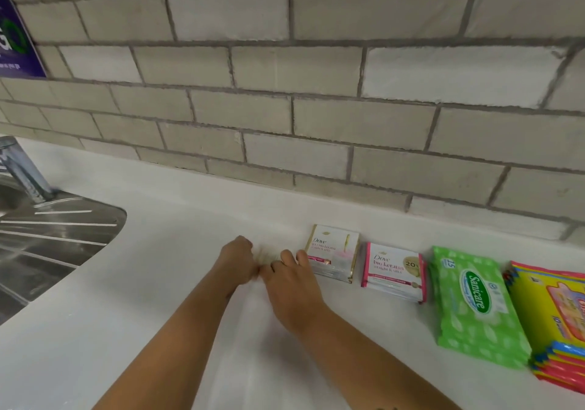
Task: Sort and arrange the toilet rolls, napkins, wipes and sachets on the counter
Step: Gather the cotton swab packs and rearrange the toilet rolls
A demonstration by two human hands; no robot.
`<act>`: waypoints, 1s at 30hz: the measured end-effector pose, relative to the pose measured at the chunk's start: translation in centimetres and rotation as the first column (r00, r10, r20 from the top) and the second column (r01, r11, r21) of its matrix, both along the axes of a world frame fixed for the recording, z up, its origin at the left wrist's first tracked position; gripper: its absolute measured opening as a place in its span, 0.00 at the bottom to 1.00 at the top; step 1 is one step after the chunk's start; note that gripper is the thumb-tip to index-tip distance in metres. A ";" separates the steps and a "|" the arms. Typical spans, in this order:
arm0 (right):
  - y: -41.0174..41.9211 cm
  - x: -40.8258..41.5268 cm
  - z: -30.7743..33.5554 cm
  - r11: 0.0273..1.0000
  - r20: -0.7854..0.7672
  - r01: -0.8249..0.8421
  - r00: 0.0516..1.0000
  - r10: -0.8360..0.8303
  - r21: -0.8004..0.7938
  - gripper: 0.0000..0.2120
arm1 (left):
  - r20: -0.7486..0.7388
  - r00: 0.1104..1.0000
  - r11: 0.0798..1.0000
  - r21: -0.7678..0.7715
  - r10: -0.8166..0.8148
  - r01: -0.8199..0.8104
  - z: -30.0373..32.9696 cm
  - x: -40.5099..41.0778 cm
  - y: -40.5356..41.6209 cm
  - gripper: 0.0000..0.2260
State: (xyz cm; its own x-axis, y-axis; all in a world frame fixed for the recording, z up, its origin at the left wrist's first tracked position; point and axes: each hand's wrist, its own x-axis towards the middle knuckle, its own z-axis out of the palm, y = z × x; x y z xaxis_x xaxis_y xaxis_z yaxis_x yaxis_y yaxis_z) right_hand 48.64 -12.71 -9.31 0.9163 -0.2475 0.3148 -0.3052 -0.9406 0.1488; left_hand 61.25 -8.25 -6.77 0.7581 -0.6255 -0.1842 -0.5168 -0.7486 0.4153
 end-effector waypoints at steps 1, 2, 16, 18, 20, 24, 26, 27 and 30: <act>-0.3 0.4 0.0 1.000 0.009 0.007 1.000 -0.007 0.000 0.10 | 0.002 1.000 1.000 -0.002 -0.001 0.001 0.0 0.3 -0.4 0.21; -0.5 0.7 0.0 1.000 0.015 0.018 1.000 -0.018 -0.007 0.10 | 0.006 1.000 1.000 -0.001 -0.003 0.003 -0.1 0.7 -0.8 0.22; -2.2 2.3 -0.8 0.989 0.032 0.134 0.991 -0.132 -0.070 0.10 | 0.090 0.993 0.994 0.082 -0.079 0.072 -0.9 2.2 -3.6 0.18; -2.2 2.3 -0.8 0.991 0.032 0.126 0.992 -0.124 -0.054 0.10 | 0.097 0.990 0.990 0.106 -0.100 0.090 -1.0 2.3 -3.5 0.15; -2.2 2.2 -0.9 0.992 0.036 0.118 0.993 -0.117 -0.041 0.10 | 0.096 0.989 0.988 0.115 -0.114 0.103 -1.3 2.4 -3.4 0.13; -2.1 1.8 -0.6 0.993 0.072 0.114 0.991 -0.116 0.022 0.13 | 0.096 0.991 0.985 0.152 -0.091 0.076 -1.2 2.3 -3.2 0.18; -2.2 1.5 -0.3 0.991 0.096 0.123 0.987 -0.128 0.049 0.18 | 0.096 0.994 0.992 0.118 -0.044 0.033 -0.9 1.8 -3.1 0.21; -2.3 1.2 -0.1 0.990 0.112 0.125 0.985 -0.131 0.061 0.20 | 0.087 0.996 0.998 0.064 -0.017 0.011 -0.7 1.4 -2.9 0.21; -2.5 0.0 1.2 0.990 0.162 0.107 0.979 -0.121 0.093 0.18 | 0.082 0.996 0.987 -0.162 0.030 -0.016 0.1 0.1 -2.3 0.19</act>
State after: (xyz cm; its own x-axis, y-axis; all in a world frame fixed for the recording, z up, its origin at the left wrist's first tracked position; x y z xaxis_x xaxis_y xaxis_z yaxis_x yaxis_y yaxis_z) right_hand 48.62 -15.17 -8.11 0.8167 -0.3796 0.4346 -0.4253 -0.9050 0.0088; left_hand 61.31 -10.59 -6.71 0.7812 -0.6241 -0.0175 -0.5385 -0.6877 0.4868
